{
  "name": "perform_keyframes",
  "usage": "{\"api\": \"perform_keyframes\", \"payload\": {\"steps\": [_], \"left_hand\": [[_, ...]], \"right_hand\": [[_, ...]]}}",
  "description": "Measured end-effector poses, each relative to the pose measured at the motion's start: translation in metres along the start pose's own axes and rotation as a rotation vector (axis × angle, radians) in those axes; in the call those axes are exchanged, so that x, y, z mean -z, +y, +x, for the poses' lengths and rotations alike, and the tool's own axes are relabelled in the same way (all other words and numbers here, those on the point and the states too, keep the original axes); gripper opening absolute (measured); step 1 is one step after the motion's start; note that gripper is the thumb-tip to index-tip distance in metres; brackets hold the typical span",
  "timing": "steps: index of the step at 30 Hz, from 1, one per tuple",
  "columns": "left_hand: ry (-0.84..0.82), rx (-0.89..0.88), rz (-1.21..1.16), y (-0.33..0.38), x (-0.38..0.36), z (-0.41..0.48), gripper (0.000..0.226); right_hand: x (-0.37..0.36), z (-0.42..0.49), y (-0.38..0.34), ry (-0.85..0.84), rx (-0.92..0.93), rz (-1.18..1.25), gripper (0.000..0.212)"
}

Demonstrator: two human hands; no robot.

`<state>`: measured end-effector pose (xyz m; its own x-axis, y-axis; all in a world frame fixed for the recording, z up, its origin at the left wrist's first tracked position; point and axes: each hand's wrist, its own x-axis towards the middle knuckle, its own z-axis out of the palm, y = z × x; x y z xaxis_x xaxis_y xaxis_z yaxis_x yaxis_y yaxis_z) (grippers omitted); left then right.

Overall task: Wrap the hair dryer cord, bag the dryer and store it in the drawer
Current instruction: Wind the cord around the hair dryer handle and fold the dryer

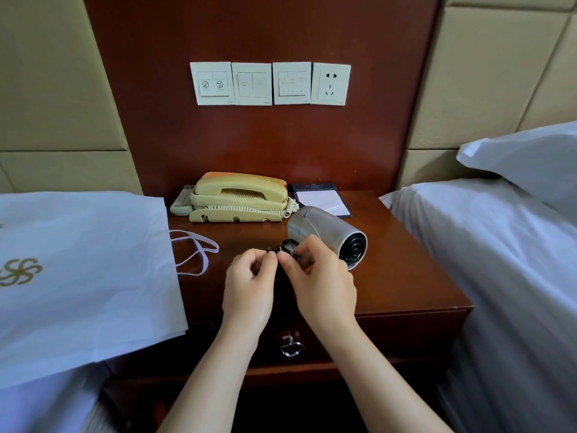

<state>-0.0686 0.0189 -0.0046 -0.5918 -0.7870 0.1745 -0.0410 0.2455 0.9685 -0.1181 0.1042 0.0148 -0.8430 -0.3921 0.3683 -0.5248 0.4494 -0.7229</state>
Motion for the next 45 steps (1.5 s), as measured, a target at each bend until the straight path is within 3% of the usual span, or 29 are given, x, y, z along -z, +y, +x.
{"api": "perform_keyframes", "payload": {"steps": [7,12,17,22,29,35,38,42,45], "left_hand": [[-0.024,0.055,-0.223,0.011,0.004,-0.004,0.02],[-0.085,0.02,-0.292,0.006,0.005,-0.004,0.025],[-0.116,-0.03,-0.213,0.003,0.004,-0.006,0.02],[-0.108,-0.086,-0.135,0.009,0.0,-0.011,0.021],[-0.109,-0.248,0.14,0.011,0.002,-0.008,0.021],[-0.028,-0.101,0.091,0.012,0.0,-0.007,0.033],[-0.057,-0.087,0.103,0.015,-0.004,-0.01,0.041],[-0.172,-0.047,0.1,0.015,-0.005,-0.013,0.051],[-0.248,0.001,0.049,0.015,-0.001,-0.008,0.054]], "right_hand": [[-0.009,0.0,0.003,0.262,0.406,-0.285,0.018],[-0.008,0.004,0.004,0.283,0.386,-0.364,0.016],[-0.007,0.005,0.007,0.184,0.35,-0.301,0.016],[-0.011,0.008,0.015,0.159,0.452,-0.412,0.018],[-0.011,0.014,0.02,0.122,0.445,-0.526,0.03],[-0.016,0.019,0.017,0.21,0.523,-0.548,0.021],[-0.018,0.026,0.02,0.213,0.561,-0.555,0.028],[-0.024,0.042,0.027,0.022,0.648,-0.578,0.014],[-0.022,0.056,0.028,-0.078,0.697,-0.571,0.03]]}}
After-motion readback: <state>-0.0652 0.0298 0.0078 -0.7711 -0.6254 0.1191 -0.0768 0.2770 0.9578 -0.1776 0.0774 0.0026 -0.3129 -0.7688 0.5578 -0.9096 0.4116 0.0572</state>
